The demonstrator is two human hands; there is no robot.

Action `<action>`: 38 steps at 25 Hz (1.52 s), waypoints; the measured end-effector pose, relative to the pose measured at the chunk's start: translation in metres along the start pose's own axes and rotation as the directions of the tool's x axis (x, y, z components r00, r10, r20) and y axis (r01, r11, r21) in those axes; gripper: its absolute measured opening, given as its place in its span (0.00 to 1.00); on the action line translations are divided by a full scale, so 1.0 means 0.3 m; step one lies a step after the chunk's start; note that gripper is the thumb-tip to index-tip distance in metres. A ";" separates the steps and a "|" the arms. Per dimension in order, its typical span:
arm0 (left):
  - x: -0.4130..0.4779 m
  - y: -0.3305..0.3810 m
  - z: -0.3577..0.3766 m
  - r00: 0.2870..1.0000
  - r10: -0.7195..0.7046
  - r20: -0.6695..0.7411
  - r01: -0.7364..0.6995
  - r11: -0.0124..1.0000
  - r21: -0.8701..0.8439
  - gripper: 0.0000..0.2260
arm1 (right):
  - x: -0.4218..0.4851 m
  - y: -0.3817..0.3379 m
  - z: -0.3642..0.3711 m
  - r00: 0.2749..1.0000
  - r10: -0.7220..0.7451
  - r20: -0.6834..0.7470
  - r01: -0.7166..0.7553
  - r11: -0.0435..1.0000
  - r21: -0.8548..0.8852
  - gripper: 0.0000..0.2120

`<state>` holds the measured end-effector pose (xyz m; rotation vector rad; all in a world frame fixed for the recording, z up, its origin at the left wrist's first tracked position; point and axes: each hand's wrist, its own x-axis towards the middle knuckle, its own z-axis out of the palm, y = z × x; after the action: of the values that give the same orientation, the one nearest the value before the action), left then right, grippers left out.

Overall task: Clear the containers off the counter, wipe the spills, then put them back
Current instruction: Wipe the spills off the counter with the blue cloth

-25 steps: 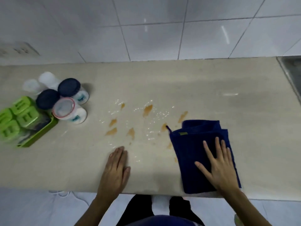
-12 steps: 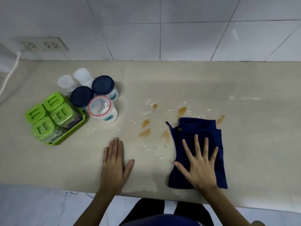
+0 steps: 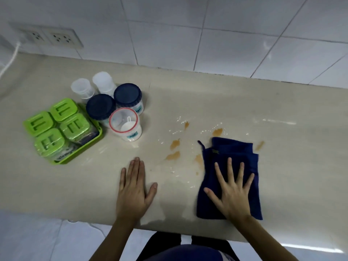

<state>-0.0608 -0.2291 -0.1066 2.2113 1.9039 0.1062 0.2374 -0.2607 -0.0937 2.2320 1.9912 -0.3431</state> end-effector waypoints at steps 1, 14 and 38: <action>0.000 0.001 -0.001 1.000 0.000 0.006 0.000 1.000 0.004 0.34 | 0.025 -0.083 0.002 0.997 -0.074 -0.009 0.074 0.997 0.009 0.41; 0.006 -0.006 -0.005 0.998 -0.042 0.043 0.043 0.999 -0.021 0.37 | 0.125 0.127 -0.039 0.999 0.044 -0.019 -0.043 0.998 0.047 0.40; 0.008 -0.027 0.007 0.999 -0.038 -0.029 0.034 0.989 -0.146 0.36 | 0.214 -0.432 0.002 0.892 -0.448 -0.049 0.446 0.894 -0.046 0.29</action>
<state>-0.0678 -0.2260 -0.1104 2.0913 1.8873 0.2668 0.1156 -0.1836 -0.1038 1.7564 2.5144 -0.2866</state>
